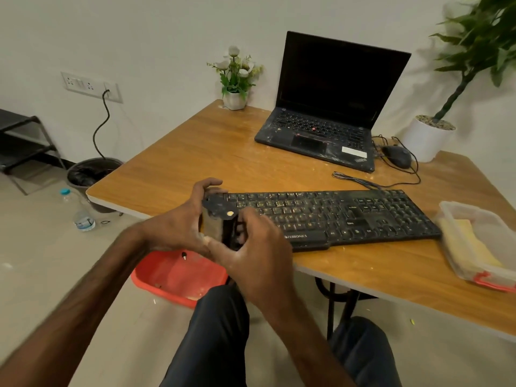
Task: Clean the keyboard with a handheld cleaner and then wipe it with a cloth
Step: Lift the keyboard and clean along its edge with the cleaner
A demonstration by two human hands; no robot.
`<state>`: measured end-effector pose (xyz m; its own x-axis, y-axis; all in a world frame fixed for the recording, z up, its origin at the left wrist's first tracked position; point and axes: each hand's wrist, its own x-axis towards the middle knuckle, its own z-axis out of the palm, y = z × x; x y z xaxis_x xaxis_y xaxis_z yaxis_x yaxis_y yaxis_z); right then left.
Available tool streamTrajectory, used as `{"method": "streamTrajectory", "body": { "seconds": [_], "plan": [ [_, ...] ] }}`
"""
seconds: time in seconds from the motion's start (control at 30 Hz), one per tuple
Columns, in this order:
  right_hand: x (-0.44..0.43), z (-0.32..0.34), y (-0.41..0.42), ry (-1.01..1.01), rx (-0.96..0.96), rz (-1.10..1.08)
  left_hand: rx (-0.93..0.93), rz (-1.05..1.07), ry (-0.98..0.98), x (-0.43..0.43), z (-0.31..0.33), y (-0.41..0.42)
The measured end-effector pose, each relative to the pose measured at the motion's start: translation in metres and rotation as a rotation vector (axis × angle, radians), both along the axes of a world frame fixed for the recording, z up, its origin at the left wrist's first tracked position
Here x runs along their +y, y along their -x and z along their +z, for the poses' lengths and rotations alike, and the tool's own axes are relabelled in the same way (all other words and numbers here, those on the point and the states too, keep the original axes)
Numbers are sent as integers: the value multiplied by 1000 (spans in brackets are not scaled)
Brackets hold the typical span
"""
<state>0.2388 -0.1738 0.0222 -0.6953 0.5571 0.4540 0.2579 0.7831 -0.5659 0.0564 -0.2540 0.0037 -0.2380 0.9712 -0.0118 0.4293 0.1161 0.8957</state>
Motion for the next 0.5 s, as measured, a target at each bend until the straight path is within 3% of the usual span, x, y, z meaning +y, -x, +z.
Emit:
{"method": "streamTrajectory", "body": {
  "seconds": [0.13,0.27,0.5],
  "plan": [
    [44,12,-2,10,-55,-52,11,5,11,2,2,-1],
    [55,18,5,211,-59,229,7,0,12,3,1,0],
    [66,22,25,62,-64,230,16,8,5,2,3,-1]
  ]
}}
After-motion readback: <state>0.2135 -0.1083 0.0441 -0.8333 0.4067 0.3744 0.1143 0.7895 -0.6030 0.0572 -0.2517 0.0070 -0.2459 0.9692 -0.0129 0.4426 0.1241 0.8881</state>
